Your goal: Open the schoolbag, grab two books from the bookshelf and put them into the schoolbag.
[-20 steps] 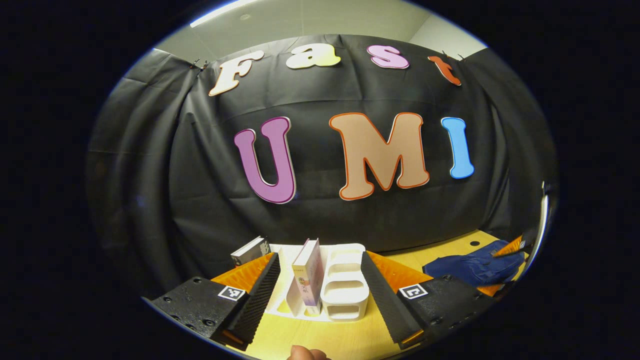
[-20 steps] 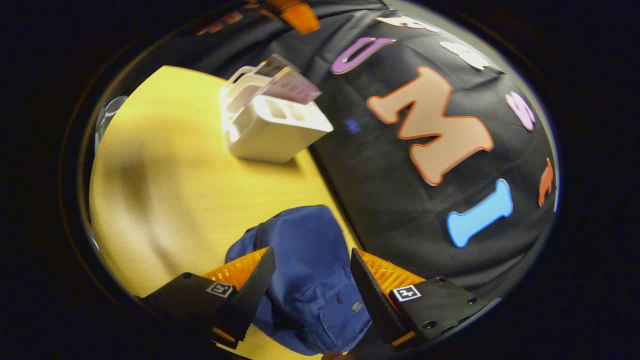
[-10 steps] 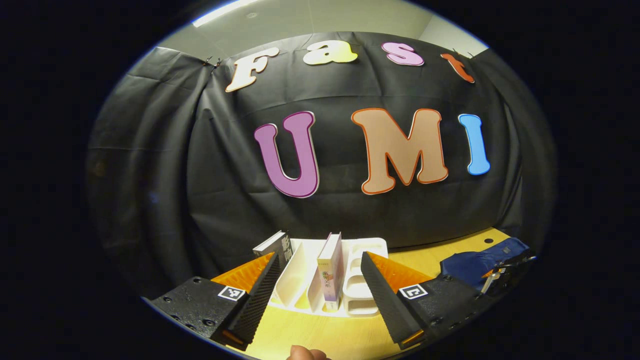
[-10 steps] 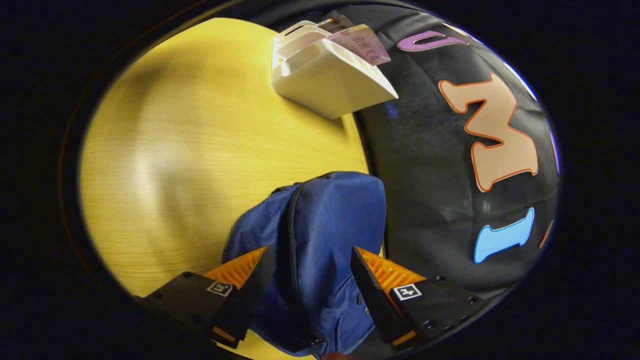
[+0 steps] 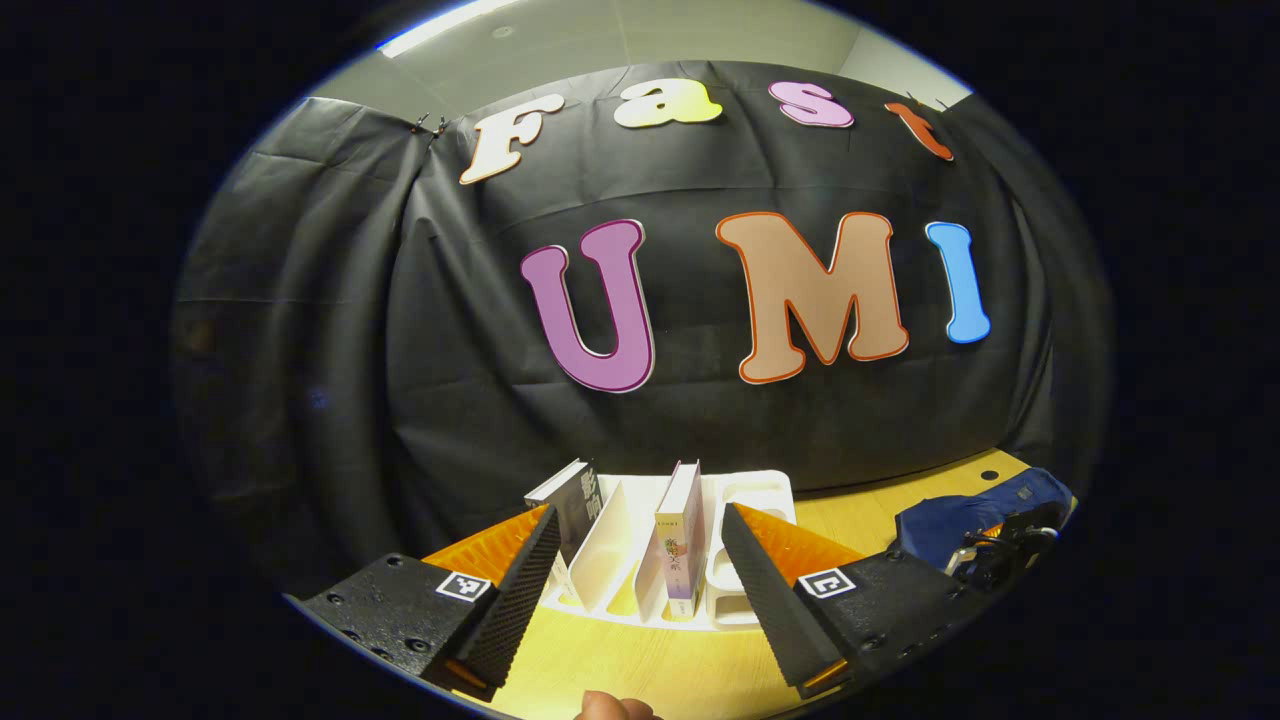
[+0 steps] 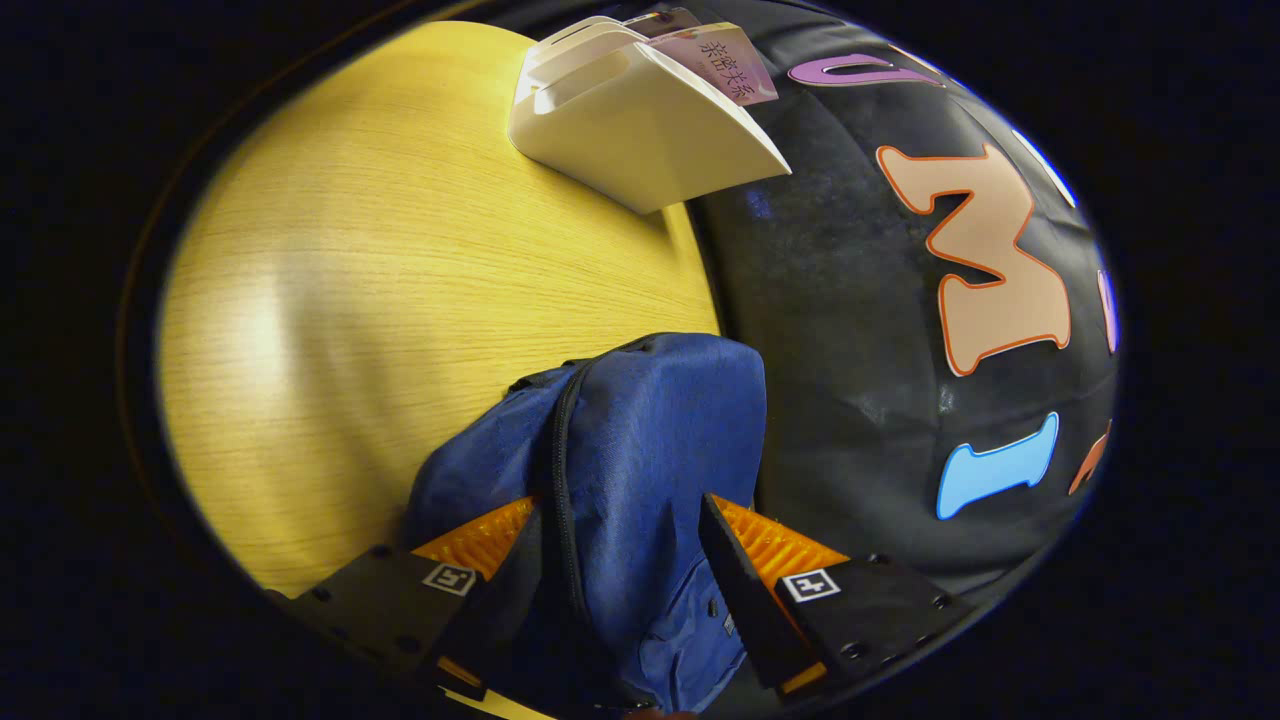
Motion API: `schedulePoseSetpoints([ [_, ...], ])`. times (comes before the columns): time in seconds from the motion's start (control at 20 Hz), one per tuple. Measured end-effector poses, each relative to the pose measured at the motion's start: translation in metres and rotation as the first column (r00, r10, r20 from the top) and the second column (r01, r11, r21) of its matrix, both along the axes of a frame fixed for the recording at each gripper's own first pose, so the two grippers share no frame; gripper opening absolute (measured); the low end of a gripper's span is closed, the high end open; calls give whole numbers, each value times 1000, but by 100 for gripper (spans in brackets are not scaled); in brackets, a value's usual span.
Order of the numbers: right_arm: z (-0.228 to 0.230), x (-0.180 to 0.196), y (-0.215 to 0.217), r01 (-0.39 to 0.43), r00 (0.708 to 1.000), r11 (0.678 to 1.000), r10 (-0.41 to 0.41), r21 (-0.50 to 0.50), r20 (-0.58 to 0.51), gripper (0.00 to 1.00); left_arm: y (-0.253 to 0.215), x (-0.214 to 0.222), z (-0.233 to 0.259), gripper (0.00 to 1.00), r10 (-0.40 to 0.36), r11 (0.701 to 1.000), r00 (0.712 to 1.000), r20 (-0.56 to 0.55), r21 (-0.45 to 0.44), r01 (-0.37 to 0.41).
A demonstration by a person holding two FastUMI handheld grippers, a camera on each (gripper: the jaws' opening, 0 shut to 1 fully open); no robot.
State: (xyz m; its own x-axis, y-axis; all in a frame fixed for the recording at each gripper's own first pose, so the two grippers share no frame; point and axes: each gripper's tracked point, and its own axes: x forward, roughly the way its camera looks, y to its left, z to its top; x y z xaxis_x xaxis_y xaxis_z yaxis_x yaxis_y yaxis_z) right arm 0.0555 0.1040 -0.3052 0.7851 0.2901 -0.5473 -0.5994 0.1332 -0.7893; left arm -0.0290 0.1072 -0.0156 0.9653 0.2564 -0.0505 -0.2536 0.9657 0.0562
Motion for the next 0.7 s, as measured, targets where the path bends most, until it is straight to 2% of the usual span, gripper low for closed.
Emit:
schedulePoseSetpoints([
  [0.15,-12,-2,-1,36,999,999,-36,1,-38,48,1,-1,1,99,2,1000,1000,2,2,-2],
  [0.2,-8,0,-2,49,999,999,-50,-3,-15,35,2,-1,1,95,3,1000,1000,4,2,-3],
  [0.3,-8,6,-4,90,996,996,-90,11,-15,9,3,-2,0,99,7,1000,1000,2,2,-7],
  [0.35,-10,5,-5,106,994,994,-105,16,-39,9,3,-1,1,99,10,1000,1000,2,0,-10],
  [0.4,-12,6,-4,125,990,992,-123,32,-69,1,5,-2,0,99,13,1000,1000,3,-1,-13],
  [0.45,-11,4,-5,145,984,987,-138,64,-109,6,6,-3,0,95,18,1000,1000,4,-3,-18],
  [0.5,-10,4,-7,171,977,980,-155,104,-149,0,7,-2,0,99,21,1000,1000,5,-7,-21],
  [0.6,-9,5,-8,240,953,956,-199,168,-230,3,10,-1,-3,95,27,999,1000,0,-20,-27],
  [0.65,-4,6,-7,276,940,935,-214,224,-265,0,11,0,-5,95,29,999,1000,-2,-27,-29],
  [0.7,-1,7,-8,323,922,908,-238,266,-306,2,14,2,-6,95,33,999,999,-6,-34,-33],
])
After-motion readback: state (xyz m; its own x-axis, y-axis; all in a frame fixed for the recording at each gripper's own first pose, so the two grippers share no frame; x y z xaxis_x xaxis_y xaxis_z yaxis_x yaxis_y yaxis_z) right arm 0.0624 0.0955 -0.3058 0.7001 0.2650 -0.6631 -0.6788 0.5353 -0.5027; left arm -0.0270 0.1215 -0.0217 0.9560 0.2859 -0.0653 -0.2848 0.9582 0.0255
